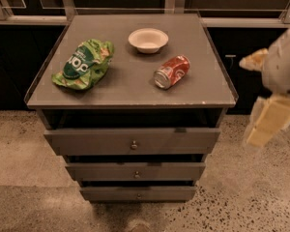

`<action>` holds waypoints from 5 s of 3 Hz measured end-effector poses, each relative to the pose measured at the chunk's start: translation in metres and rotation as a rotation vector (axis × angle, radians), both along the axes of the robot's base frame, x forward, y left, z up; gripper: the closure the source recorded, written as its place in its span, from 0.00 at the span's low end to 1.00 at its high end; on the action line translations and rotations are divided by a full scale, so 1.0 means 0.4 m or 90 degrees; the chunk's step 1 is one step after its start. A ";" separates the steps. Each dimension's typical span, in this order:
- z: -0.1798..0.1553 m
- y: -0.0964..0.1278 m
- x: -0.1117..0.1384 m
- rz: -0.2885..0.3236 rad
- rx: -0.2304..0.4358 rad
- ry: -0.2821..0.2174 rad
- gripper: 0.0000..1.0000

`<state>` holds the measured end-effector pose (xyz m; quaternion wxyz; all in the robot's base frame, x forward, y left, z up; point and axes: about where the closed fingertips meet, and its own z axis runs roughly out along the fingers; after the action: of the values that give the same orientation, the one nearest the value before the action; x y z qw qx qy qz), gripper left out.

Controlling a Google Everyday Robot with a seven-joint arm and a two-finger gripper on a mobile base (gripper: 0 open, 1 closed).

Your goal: Open top drawer

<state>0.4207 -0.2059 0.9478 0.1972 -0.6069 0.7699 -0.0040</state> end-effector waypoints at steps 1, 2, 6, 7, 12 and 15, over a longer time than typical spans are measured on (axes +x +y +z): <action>-0.191 0.027 -0.035 0.010 0.091 0.020 0.00; -0.454 0.137 -0.066 0.057 0.246 0.064 0.00; -0.623 0.118 0.067 -0.022 0.316 -0.079 0.00; -0.643 0.093 0.163 -0.029 0.316 -0.119 0.00; -0.758 0.184 0.345 0.043 0.333 -0.045 0.00; -0.751 0.162 0.208 0.049 0.276 0.108 0.00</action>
Offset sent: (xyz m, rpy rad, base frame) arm -0.0401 0.1263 -0.3148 0.8153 0.0946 0.3599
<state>0.5038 -0.1411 0.6475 0.2574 -0.5772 0.7430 0.2202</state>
